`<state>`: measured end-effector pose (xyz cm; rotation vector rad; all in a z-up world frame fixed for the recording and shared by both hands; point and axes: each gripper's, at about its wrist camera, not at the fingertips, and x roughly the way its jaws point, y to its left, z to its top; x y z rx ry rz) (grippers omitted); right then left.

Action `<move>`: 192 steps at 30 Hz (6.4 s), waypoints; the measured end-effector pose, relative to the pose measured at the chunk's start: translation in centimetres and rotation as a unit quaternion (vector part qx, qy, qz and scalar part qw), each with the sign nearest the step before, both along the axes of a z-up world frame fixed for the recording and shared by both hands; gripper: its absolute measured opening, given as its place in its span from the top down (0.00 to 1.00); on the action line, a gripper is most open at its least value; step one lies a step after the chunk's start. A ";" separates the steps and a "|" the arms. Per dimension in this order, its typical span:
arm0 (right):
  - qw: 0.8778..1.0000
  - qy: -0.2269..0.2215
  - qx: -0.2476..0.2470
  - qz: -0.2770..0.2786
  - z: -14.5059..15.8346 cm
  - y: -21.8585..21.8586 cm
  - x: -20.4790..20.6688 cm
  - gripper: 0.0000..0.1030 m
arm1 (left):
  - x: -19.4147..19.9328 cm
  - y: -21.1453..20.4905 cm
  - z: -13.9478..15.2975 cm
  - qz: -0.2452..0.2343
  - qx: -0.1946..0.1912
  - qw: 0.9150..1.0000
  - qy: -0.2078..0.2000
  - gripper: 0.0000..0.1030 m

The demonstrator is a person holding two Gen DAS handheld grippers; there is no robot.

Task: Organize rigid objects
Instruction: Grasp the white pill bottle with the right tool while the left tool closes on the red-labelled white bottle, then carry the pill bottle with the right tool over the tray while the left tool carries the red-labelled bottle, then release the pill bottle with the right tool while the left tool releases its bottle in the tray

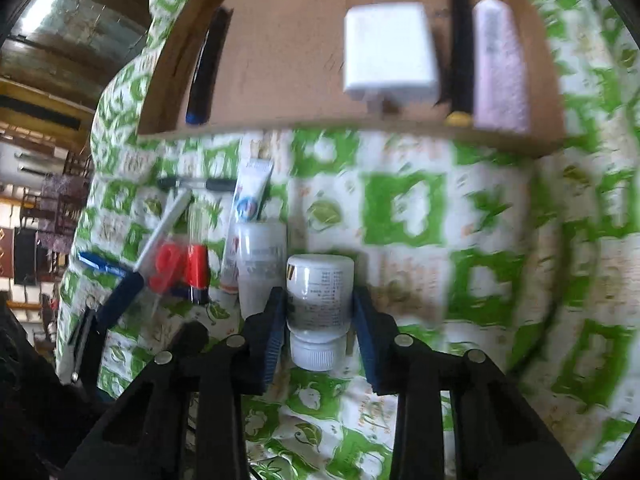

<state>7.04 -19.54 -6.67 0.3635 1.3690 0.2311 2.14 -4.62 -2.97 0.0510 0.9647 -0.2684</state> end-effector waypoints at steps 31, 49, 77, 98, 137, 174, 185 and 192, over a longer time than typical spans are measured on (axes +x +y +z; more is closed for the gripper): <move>0.998 0.023 -0.025 -0.051 0.5 -2.8 -0.2 0.68 | 1.2 -4.7 -2.3 -0.047 -0.015 0.997 0.062 0.68; 0.998 0.014 -0.040 -0.037 0.4 -1.9 -0.3 0.68 | 0.8 -4.6 -2.4 -0.047 -0.014 0.997 0.061 0.68; 0.999 -0.005 -0.038 -0.034 1.8 -2.4 -0.1 0.68 | 0.9 -3.9 -0.6 -0.049 -0.033 0.998 0.039 0.69; 0.999 -0.022 -0.022 -0.041 3.6 -3.6 -0.4 0.68 | 1.0 -3.6 0.6 -0.050 -0.020 0.999 0.010 0.69; 0.967 -0.190 -0.165 -0.045 10.8 -3.5 -0.5 0.68 | 4.5 -3.5 7.3 -0.035 -0.039 0.996 -0.065 0.70; 0.985 -0.160 -0.024 -0.061 8.1 -8.6 12.1 0.68 | 14.9 -4.8 1.5 -0.006 -0.054 0.998 0.006 0.70; 0.987 -0.149 -0.048 -0.038 4.8 -6.8 14.7 0.68 | 17.0 -5.6 -0.4 -0.003 -0.035 0.999 0.019 0.70; 0.986 -0.148 -0.050 -0.057 4.2 -7.9 14.6 0.67 | 16.8 -5.3 -0.5 0.000 -0.043 0.999 0.029 0.49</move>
